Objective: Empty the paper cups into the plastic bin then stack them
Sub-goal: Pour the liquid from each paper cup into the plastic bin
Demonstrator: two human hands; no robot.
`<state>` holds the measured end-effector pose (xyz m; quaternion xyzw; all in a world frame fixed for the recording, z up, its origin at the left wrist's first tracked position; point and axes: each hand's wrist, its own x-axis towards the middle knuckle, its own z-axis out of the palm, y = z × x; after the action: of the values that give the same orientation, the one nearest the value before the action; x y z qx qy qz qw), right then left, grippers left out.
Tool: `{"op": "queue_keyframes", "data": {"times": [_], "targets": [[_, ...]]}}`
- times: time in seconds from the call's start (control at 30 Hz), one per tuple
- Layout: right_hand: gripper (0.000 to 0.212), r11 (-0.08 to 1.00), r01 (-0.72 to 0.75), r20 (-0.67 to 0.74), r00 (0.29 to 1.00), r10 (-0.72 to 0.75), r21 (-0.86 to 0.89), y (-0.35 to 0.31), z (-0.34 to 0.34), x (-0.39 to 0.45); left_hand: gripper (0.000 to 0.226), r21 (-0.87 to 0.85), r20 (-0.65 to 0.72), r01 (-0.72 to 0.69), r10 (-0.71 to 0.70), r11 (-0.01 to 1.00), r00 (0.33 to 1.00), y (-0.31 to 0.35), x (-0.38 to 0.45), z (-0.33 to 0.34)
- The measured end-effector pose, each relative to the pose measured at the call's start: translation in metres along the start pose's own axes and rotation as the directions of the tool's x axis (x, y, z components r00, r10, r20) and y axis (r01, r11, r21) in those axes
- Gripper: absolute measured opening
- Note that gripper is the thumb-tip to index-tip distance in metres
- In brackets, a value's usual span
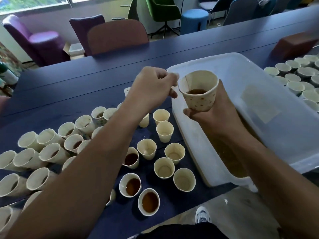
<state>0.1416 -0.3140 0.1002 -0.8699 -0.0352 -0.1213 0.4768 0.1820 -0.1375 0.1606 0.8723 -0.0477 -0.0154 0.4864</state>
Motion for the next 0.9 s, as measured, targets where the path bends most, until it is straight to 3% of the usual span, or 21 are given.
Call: {"op": "queue_keyframes", "data": {"times": [0.13,0.37,0.57,0.77,0.9], "targets": [[0.070,0.987,-0.041,0.057,0.997,0.050,-0.156,0.015,-0.035,-0.001,0.010,0.211,-0.005,-0.114,0.117,0.971,0.993,-0.026,-0.002,0.027],[0.065,0.853,-0.121,0.168,0.957,0.235,-0.507,0.054,-0.073,0.005,0.070,0.394,0.245,-0.186,0.092,0.900,0.965,-0.051,-0.011,0.069],[0.054,0.660,-0.161,0.129,0.921,0.368,-0.734,0.072,-0.079,0.009,0.083,0.499,0.313,-0.209,0.050,0.841,0.949,-0.056,-0.014,0.079],[0.045,0.586,-0.100,0.118,0.940,0.322,-0.804,0.075,-0.077,0.015,0.084,0.561,0.319,-0.213,0.029,0.800,0.947,-0.058,-0.013,0.080],[0.039,0.493,-0.003,0.108,0.974,0.197,-0.870,0.070,-0.076,0.022,0.084,0.573,0.314,-0.201,0.014,0.794,0.949,-0.058,-0.011,0.081]]}}
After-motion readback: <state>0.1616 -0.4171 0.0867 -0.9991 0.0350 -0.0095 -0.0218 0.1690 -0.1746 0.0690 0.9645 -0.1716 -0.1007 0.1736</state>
